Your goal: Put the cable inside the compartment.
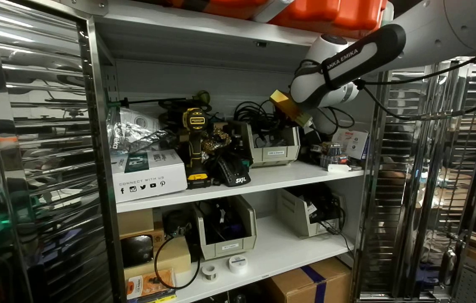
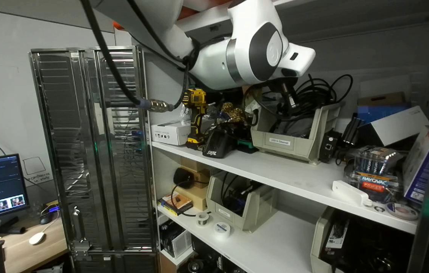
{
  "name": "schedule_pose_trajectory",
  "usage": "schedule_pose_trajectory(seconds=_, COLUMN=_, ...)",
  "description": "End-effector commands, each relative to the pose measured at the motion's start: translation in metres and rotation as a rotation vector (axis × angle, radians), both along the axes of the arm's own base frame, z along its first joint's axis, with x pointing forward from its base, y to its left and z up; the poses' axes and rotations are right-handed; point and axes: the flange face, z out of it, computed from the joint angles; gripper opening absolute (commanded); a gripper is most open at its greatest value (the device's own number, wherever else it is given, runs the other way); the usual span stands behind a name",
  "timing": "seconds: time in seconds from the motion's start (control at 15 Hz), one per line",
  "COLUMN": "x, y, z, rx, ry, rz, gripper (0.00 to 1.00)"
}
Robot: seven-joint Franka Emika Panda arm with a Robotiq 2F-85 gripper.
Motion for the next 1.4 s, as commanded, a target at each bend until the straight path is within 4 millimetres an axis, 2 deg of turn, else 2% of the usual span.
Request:
schedule_pose_trajectory(seconds=0.0, x=0.014, y=0.009, z=0.015, rx=-0.03, ry=-0.017, rz=0.043, gripper=0.37)
schedule_pose_trajectory(seconds=0.2, x=0.005, y=0.002, z=0.017, rx=-0.082, ry=-0.017, rz=0.052, gripper=0.58)
schedule_pose_trajectory(seconds=0.4, x=-0.014, y=-0.008, z=0.017, rx=-0.116, ry=0.001, rz=0.089, gripper=0.83)
schedule_pose_trajectory(seconds=0.53, x=-0.035, y=-0.006, z=0.013, rx=-0.12, ry=0.031, rz=0.147, gripper=0.96)
schedule_pose_trajectory(seconds=0.6, x=-0.049, y=-0.003, z=0.01, rx=-0.11, ry=0.054, rz=0.185, gripper=1.0)
schedule_pose_trajectory(seconds=0.87, x=-0.111, y=0.019, z=0.004, rx=-0.029, ry=0.132, rz=0.368, gripper=1.0)
schedule_pose_trajectory(seconds=0.93, x=-0.128, y=0.018, z=0.004, rx=-0.006, ry=0.157, rz=0.406, gripper=1.0)
schedule_pose_trajectory(seconds=1.07, x=-0.163, y=0.009, z=0.011, rx=0.007, ry=0.282, rz=0.455, gripper=1.0)
schedule_pose_trajectory(seconds=1.33, x=-0.23, y=-0.022, z=0.022, rx=0.004, ry=0.582, rz=0.461, gripper=1.0)
